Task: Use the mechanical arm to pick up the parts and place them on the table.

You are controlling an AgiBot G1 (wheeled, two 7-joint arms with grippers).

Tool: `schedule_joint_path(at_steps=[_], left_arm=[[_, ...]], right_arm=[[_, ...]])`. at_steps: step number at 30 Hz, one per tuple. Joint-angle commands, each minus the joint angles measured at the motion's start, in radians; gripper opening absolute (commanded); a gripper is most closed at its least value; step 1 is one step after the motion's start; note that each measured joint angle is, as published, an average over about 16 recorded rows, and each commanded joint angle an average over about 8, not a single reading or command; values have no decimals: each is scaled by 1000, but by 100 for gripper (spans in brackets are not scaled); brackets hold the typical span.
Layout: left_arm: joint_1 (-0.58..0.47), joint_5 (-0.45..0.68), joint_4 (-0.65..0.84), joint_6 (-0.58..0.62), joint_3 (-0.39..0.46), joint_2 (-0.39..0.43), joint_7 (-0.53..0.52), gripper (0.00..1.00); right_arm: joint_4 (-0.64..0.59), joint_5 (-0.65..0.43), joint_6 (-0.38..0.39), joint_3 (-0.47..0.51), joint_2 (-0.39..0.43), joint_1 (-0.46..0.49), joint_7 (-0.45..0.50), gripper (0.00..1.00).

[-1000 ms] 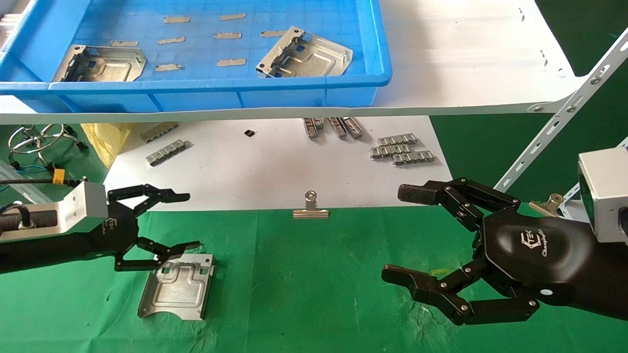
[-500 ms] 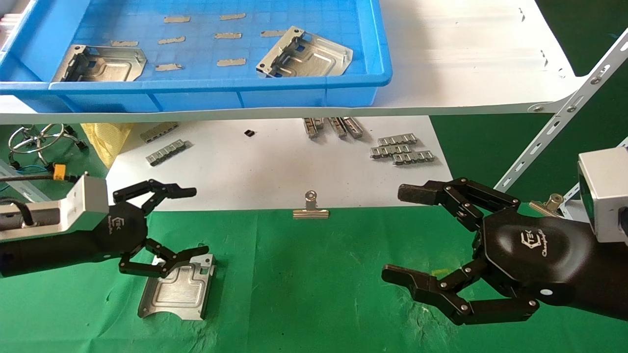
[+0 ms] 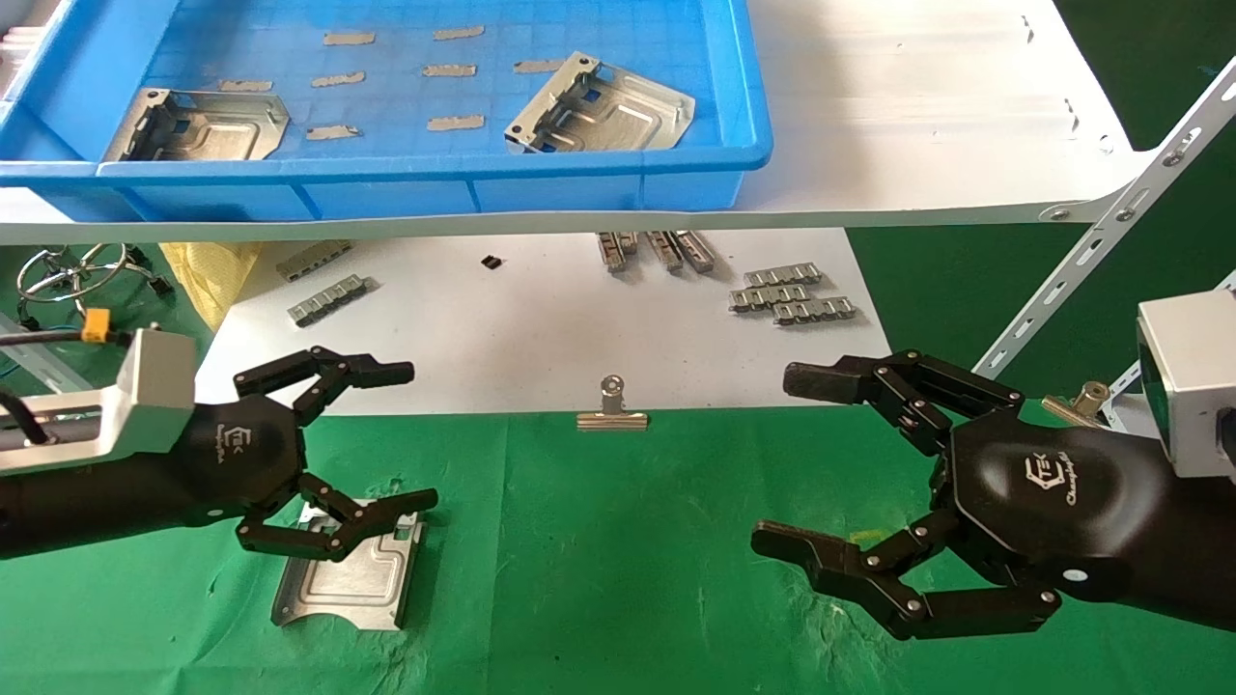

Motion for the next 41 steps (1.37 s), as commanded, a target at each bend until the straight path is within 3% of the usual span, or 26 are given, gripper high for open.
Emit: schedule_joint_path(at_steps=[1,31,41], left_arm=[[18,-4,-39,-3,-21,-7,-29,100],[286,-68,-614,-55,-330,-116,-464,100],[332,-80,-714,-63,-384,-135,-528,100]], right_arm=[[0,0,0,0,0,0,0,100],[0,0,0,0,0,0,0,100],[0,0,0,0,0,0,0,100]])
